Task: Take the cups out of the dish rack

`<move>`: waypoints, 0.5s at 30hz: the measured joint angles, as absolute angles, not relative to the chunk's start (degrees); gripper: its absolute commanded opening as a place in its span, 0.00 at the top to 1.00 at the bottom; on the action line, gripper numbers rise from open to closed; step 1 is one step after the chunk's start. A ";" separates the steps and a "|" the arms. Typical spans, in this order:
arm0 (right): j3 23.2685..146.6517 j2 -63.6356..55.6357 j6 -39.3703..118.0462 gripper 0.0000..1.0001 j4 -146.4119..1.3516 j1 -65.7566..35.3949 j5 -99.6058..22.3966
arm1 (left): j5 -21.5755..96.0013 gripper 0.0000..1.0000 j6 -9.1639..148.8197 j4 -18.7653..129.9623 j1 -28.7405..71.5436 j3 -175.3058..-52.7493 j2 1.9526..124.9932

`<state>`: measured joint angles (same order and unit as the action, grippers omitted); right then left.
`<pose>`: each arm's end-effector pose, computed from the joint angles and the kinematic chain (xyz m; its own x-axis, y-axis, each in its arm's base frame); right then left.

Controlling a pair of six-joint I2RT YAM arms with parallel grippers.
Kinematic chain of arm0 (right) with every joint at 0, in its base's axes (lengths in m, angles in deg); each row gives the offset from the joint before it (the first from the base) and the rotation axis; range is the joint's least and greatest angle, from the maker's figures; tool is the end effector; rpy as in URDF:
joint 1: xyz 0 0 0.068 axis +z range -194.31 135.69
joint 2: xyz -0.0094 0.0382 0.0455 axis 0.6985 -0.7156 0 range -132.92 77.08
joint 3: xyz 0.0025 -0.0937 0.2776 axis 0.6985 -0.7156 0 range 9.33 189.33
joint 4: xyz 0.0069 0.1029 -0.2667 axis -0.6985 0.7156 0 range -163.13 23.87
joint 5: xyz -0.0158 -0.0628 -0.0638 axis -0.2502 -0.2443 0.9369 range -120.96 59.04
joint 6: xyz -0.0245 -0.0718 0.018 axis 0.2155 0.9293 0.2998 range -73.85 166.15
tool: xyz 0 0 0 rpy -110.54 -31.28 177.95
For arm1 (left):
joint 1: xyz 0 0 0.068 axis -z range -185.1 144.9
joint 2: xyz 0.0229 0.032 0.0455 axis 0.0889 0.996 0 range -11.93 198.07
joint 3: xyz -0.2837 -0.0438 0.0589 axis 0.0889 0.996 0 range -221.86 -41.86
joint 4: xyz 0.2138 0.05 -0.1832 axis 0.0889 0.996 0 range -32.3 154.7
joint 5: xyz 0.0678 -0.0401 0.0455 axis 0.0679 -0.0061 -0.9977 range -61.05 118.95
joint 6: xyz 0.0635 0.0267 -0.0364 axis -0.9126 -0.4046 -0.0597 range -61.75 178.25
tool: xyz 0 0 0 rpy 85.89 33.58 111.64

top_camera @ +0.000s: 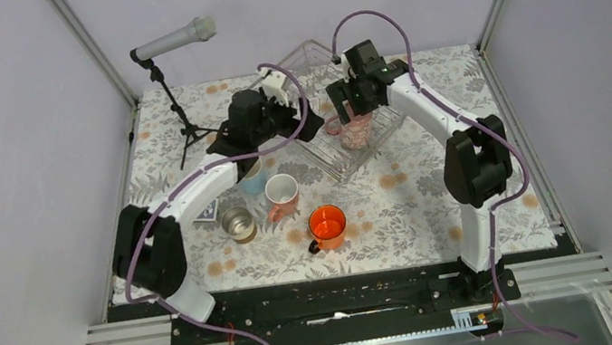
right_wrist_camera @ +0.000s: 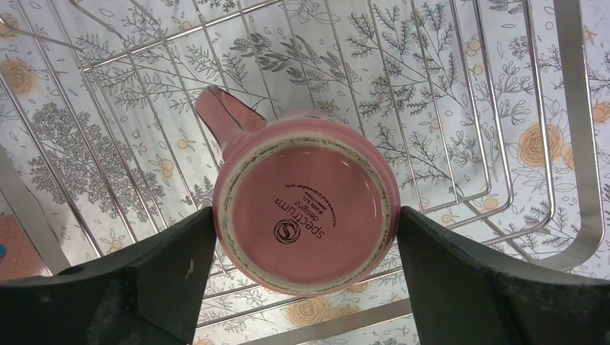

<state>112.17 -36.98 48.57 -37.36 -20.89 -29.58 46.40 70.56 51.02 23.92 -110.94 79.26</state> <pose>0.4681 0.2010 0.2768 -0.6543 -0.3293 -0.6808 -0.4102 0.9108 -0.0463 0.3682 -0.2271 0.3154 -0.3799 -0.0219 -0.9248 0.6494 0.7056 -0.2835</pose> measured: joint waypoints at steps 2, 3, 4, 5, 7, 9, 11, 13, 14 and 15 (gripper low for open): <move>110.86 -36.17 49.09 0.00 -37.97 -21.30 -30.17 | 48.83 0.08 66.67 48.47 23.90 -110.63 81.76; 110.49 -35.91 49.35 0.00 -38.27 -21.39 -30.54 | 50.27 0.08 64.60 47.20 23.81 -110.63 83.07; 110.25 -35.78 49.55 0.00 -38.47 -21.39 -30.69 | 51.48 0.08 62.85 46.26 23.79 -110.63 84.12; 110.03 -35.69 49.81 0.00 -38.76 -21.37 -31.04 | 53.03 0.09 60.79 45.36 23.68 -110.63 85.19; 109.88 -35.60 50.12 0.00 -39.11 -21.37 -31.83 | 55.69 0.09 57.49 43.90 23.39 -110.65 86.96; 109.81 -35.58 50.43 0.00 -39.26 -21.37 -32.20 | 58.91 0.09 54.52 43.00 22.89 -111.33 89.03; 109.77 -35.56 50.64 0.00 -39.28 -21.37 -32.35 | 61.86 0.09 52.20 43.05 22.26 -113.17 91.57; 109.62 -35.47 50.86 0.00 -39.45 -21.39 -32.61 | 64.20 0.09 50.04 43.59 21.67 -115.64 94.24; 109.44 -35.36 50.99 0.00 -39.61 -21.43 -32.77 | 65.29 0.09 48.93 44.07 21.45 -116.79 95.40; 109.22 -35.21 51.10 0.00 -39.65 -21.43 -33.14 | 66.01 0.09 48.03 44.31 21.34 -117.54 96.25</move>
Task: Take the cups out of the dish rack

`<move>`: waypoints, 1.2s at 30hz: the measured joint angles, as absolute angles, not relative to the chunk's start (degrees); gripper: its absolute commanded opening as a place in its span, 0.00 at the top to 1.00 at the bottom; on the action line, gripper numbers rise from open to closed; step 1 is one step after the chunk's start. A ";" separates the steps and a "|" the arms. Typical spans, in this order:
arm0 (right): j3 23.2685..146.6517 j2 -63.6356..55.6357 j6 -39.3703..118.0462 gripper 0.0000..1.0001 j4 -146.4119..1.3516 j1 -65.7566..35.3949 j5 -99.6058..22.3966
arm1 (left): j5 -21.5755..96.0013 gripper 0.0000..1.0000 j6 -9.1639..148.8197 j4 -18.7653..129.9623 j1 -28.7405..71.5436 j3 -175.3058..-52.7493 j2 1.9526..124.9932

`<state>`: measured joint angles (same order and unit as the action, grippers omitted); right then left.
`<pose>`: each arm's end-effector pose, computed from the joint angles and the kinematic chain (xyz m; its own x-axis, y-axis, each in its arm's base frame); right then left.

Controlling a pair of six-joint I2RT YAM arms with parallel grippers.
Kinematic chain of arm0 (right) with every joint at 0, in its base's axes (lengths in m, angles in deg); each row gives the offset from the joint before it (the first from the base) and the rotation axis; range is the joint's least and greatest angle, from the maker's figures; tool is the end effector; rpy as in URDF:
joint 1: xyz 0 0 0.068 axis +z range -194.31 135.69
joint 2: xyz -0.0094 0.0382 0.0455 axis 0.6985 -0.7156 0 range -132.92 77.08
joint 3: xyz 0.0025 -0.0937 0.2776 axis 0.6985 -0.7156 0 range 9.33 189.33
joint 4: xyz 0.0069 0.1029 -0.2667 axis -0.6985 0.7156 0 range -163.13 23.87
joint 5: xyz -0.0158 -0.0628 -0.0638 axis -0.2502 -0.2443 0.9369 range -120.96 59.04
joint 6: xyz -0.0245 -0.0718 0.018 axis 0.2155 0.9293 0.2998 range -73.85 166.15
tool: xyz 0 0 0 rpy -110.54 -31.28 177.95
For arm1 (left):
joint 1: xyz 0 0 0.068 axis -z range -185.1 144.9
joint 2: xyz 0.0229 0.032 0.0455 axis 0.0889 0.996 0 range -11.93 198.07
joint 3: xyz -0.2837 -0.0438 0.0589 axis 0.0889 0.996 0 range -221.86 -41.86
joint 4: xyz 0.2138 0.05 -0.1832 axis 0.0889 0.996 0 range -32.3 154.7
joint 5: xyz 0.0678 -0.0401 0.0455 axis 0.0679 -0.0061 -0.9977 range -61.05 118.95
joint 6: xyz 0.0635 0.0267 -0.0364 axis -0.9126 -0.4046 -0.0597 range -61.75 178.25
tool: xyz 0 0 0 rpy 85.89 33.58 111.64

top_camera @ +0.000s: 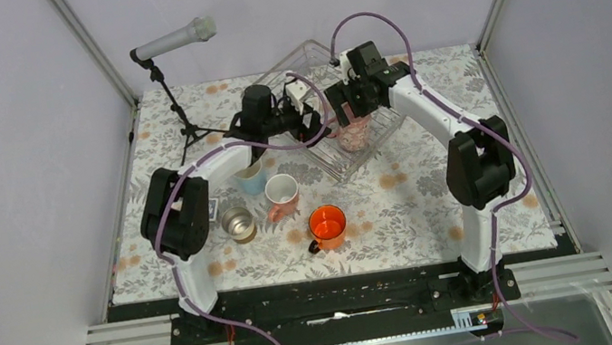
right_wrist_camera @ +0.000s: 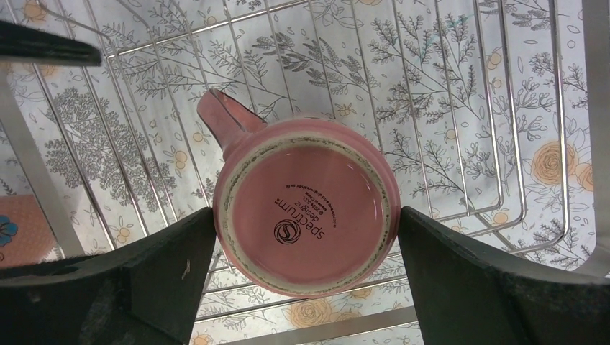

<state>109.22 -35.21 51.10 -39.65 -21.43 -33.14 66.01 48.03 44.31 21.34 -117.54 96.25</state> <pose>0.4628 0.1980 0.2765 -0.6233 -0.3565 -0.6960 -0.4683 0.8829 -0.0328 0.4207 -0.2541 0.2476 -0.1350 0.2252 -0.9649 0.9034 0.4279 -0.0265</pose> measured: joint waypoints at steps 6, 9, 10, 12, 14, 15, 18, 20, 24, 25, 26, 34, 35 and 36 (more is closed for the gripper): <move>106.80 -33.50 52.00 0.00 -40.94 -21.50 -35.08 | 69.16 0.09 43.46 46.22 20.49 -119.94 99.68; 104.52 -31.49 52.39 0.00 -41.36 -21.61 -36.59 | 70.23 0.11 41.82 47.42 20.33 -121.30 100.90; 104.02 -30.86 52.50 0.00 -41.64 -21.65 -37.07 | 70.73 0.12 41.32 47.79 20.27 -121.67 101.25; 103.28 -29.59 52.72 0.00 -42.93 -21.72 -38.06 | 71.50 0.15 40.31 48.34 20.18 -122.70 102.19; 102.86 -28.19 52.96 0.00 -44.22 -21.78 -38.76 | 72.15 0.19 39.57 48.69 20.16 -123.99 103.39; 102.82 -27.69 53.07 0.00 -44.68 -21.81 -39.08 | 72.55 0.22 39.16 48.77 20.16 -124.55 103.99; 102.78 -26.77 53.40 0.00 -46.21 -21.83 -39.48 | 73.77 0.32 38.43 49.10 20.16 -125.45 105.52; 102.75 -26.75 53.42 0.00 -46.78 -21.83 -39.43 | 74.40 0.37 37.54 50.00 20.18 -126.32 106.74; 102.56 -26.75 53.11 0.00 -46.86 -21.89 -38.34 | 74.99 0.42 36.05 51.33 20.22 -127.94 108.92; 102.56 -26.68 52.72 0.00 -46.86 -21.96 -37.86 | 75.04 0.43 35.81 51.66 20.33 -128.23 109.25; 102.56 -26.55 52.31 0.00 -46.91 -22.05 -37.51 | 75.08 0.45 35.46 51.92 20.51 -128.64 109.73; 102.56 -22.18 47.74 0.00 -46.95 -23.95 -34.43 | 75.10 0.53 33.06 52.07 21.91 -132.16 113.01; 102.56 -21.35 47.13 0.00 -47.00 -24.23 -34.43 | 75.10 0.55 32.82 52.07 22.06 -132.38 113.43; 102.56 -20.46 46.58 0.00 -47.04 -24.47 -34.43 | 75.12 0.56 32.58 52.10 22.19 -132.49 113.76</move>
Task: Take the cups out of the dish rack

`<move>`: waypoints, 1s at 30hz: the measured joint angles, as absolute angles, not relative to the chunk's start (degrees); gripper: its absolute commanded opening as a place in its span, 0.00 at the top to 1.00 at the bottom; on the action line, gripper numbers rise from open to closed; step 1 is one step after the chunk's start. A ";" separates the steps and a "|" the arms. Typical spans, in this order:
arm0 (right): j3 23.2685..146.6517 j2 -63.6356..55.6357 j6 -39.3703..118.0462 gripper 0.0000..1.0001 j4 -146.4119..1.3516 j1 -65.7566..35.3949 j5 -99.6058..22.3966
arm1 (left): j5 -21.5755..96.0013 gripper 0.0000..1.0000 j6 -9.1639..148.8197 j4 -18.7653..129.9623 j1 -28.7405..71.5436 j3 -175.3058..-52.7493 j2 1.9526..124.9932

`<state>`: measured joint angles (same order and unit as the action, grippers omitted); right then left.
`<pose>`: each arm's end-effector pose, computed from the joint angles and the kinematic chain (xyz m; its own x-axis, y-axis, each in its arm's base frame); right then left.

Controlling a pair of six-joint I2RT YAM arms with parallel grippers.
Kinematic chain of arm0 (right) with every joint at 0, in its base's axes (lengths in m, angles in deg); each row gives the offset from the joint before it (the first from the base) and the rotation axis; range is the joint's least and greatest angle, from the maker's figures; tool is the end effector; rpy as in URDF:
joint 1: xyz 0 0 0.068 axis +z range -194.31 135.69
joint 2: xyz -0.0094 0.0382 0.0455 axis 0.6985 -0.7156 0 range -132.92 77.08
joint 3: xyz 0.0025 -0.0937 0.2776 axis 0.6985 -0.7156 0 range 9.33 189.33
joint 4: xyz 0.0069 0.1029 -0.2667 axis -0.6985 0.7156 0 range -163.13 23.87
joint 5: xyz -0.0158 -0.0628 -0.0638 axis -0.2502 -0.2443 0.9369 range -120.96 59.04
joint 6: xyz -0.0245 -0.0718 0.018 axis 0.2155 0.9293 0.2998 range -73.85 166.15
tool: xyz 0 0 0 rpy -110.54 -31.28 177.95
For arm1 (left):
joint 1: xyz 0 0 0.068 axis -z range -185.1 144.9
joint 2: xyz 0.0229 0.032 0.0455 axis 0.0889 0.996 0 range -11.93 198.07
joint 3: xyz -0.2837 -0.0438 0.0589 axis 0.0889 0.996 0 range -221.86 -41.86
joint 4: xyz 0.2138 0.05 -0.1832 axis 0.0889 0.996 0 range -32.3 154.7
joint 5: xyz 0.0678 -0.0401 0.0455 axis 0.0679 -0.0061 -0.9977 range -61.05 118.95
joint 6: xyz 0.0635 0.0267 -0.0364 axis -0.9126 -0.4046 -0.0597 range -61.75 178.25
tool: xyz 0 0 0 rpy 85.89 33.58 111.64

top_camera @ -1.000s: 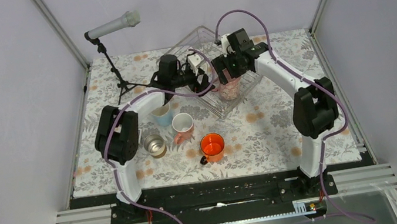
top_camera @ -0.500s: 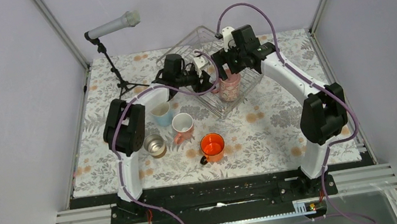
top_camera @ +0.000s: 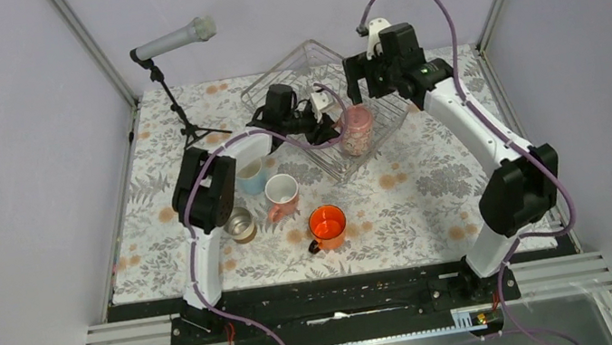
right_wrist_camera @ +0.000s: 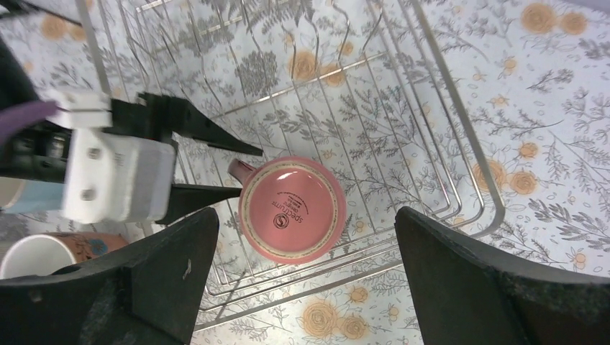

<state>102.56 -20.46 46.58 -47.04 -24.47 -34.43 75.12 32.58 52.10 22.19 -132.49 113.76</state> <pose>0.4250 0.1576 0.3641 -0.4731 -0.1785 -0.8627 -0.3913 0.9199 0.0242 0.4642 -0.2936 0.1793 -0.0146 0.3451 -0.9384 0.9786 0.1976 0.0574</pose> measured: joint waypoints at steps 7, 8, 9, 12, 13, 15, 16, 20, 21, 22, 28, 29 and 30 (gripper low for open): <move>102.43 -16.35 44.46 0.00 -48.53 -24.82 -34.45 | 74.69 0.77 30.98 52.03 23.00 -132.58 114.37; 102.36 -16.11 44.28 0.00 -48.63 -24.82 -34.45 | 74.62 0.91 30.78 52.03 23.15 -132.55 114.37; 102.34 -16.00 44.17 0.00 -48.68 -24.82 -34.45 | 74.62 1.00 30.06 52.05 23.35 -132.55 114.37; 101.84 -15.98 44.04 0.00 -48.81 -24.82 -34.45 | 72.96 1.00 29.82 51.11 23.87 -132.38 114.37; 101.49 -15.98 44.00 0.00 -48.81 -24.82 -34.43 | 73.00 1.00 29.78 50.46 23.94 -132.09 114.37; 100.76 -15.98 43.80 0.00 -48.79 -24.82 -34.41 | 73.07 1.00 30.26 48.77 24.07 -131.07 114.28; 100.39 -15.98 43.69 0.00 -48.77 -24.82 -34.36 | 73.05 1.00 30.72 47.59 24.14 -130.46 114.21; 99.54 -15.98 43.04 0.00 -48.66 -24.91 -33.42 | 71.96 1.00 35.13 42.92 24.27 -127.79 113.65; 99.45 -15.98 42.78 0.00 -48.63 -24.95 -33.38 | 71.32 1.00 36.84 41.74 24.27 -127.09 113.45; 99.45 -15.98 42.49 0.00 -48.63 -25.06 -33.34 | 70.64 1.00 38.72 40.80 24.27 -126.61 113.27; 99.45 -15.87 39.06 0.00 -49.07 -25.57 -32.50 | 64.20 1.00 49.69 36.32 24.62 -124.01 112.40; 99.43 -15.82 38.38 0.00 -49.33 -25.61 -31.96 | 63.32 1.00 51.26 35.53 24.64 -123.40 112.16; 99.39 -15.76 37.68 0.00 -49.57 -25.67 -31.50 | 62.47 1.00 52.79 34.85 24.68 -122.94 111.98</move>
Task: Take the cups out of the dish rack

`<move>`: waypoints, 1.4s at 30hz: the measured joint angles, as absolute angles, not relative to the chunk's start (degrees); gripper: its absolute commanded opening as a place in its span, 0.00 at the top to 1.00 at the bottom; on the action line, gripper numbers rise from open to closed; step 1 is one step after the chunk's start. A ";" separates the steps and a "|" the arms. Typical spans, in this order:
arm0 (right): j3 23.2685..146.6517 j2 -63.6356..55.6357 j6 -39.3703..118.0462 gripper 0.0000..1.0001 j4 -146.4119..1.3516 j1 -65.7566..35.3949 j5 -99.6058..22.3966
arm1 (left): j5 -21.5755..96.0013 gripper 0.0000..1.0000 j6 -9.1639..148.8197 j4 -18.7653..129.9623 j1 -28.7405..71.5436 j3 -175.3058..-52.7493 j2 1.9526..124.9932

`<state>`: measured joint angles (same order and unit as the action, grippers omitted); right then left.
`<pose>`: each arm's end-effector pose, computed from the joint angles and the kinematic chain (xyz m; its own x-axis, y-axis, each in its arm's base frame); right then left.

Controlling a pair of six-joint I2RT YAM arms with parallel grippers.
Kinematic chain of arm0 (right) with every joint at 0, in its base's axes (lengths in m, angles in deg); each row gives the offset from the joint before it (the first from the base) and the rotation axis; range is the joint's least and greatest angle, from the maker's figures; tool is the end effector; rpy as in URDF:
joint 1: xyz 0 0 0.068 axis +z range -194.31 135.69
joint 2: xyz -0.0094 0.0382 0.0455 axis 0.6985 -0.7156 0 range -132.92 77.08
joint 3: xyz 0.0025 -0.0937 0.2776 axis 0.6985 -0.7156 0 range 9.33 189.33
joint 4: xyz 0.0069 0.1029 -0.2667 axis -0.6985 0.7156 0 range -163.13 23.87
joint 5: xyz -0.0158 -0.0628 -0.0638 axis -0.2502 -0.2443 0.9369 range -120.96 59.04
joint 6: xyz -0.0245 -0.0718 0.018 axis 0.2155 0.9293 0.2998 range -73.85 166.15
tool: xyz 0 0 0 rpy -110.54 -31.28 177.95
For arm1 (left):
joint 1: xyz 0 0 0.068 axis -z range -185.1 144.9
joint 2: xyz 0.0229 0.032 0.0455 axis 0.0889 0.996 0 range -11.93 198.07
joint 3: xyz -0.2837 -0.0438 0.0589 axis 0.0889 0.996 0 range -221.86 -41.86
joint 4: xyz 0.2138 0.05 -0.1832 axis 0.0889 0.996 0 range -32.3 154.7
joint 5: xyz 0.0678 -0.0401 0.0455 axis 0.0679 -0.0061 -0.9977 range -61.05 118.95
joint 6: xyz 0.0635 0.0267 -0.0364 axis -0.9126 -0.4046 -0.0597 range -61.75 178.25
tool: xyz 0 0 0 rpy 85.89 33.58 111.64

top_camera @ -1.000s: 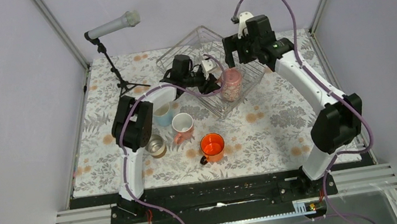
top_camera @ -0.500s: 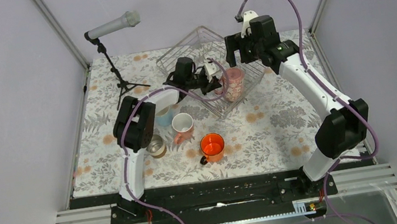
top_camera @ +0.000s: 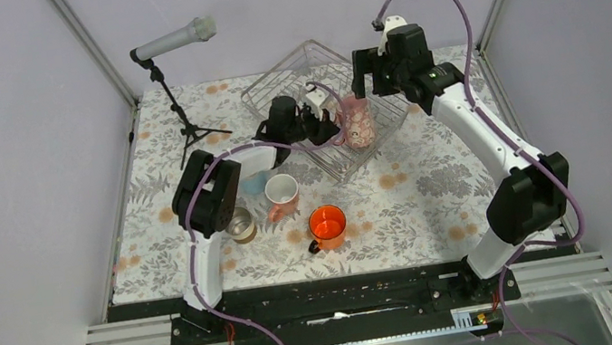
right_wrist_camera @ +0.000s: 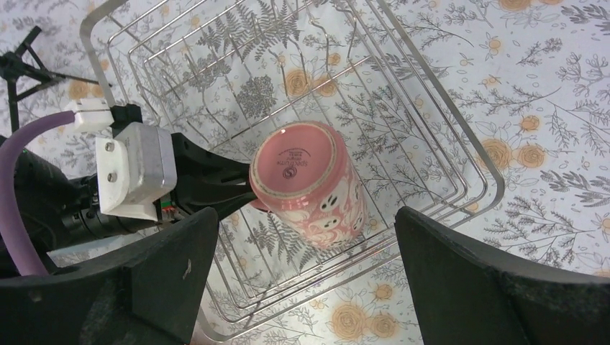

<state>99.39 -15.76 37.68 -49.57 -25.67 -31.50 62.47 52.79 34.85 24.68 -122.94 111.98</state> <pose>0.4107 0.1392 0.3823 -0.4641 -0.0010 -0.8858 -0.2620 0.9554 0.1362 0.4506 -0.3002 0.1655 -0.2130 0.2132 -0.9535 0.8888 0.4477 -0.0984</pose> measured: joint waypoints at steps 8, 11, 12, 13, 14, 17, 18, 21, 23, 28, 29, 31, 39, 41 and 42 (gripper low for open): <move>97.35 -14.69 32.52 0.00 -50.43 -26.35 -30.12 | 57.46 1.00 64.95 34.48 24.57 -123.00 111.94; 94.84 -13.77 29.62 0.00 -51.94 -27.49 -31.17 | 56.44 1.00 69.69 36.01 24.46 -124.10 111.94; 94.10 -13.59 28.66 0.00 -52.39 -27.90 -31.81 | 56.00 1.00 71.61 36.71 24.46 -124.62 111.94; 93.38 -13.51 27.65 0.00 -52.94 -28.28 -32.44 | 55.74 1.00 73.03 37.12 24.46 -124.97 111.94; 92.87 -13.51 26.80 0.00 -53.33 -28.54 -32.94 | 55.54 1.00 75.15 37.74 24.40 -125.54 111.94; 91.39 -13.51 24.44 0.00 -54.65 -28.98 -34.71 | 55.28 1.00 80.42 38.81 24.31 -127.05 112.12; 90.93 -13.51 23.63 0.00 -55.21 -29.00 -35.32 | 55.28 1.00 82.28 38.81 24.29 -127.50 112.23; 89.40 -13.51 21.16 0.00 -57.18 -29.00 -37.18 | 55.21 1.00 87.33 38.81 24.22 -129.06 112.73; 88.66 -13.53 19.67 0.00 -57.97 -29.00 -38.06 | 55.21 1.00 90.45 38.70 24.18 -129.30 112.77; 85.92 -13.53 16.24 0.00 -60.63 -29.43 -39.24 | 55.13 1.00 98.00 38.02 24.18 -129.30 112.77; 85.25 -13.53 15.61 0.00 -61.09 -29.65 -39.59 | 55.10 1.00 98.87 37.76 24.18 -129.30 112.77; 84.13 -13.53 14.38 0.00 -62.01 -30.16 -40.20 | 55.02 1.00 101.34 36.93 24.18 -129.30 112.77; 80.18 -13.53 9.95 0.00 -66.69 -32.95 -42.86 | 55.13 1.00 109.03 32.27 24.18 -129.28 112.77; 79.78 -13.72 8.72 0.00 -68.59 -33.76 -44.24 | 55.30 1.00 110.50 31.16 24.18 -129.25 112.77; 79.52 -13.92 7.96 0.00 -70.60 -34.24 -45.09 | 55.43 1.00 111.20 30.57 24.18 -129.25 112.77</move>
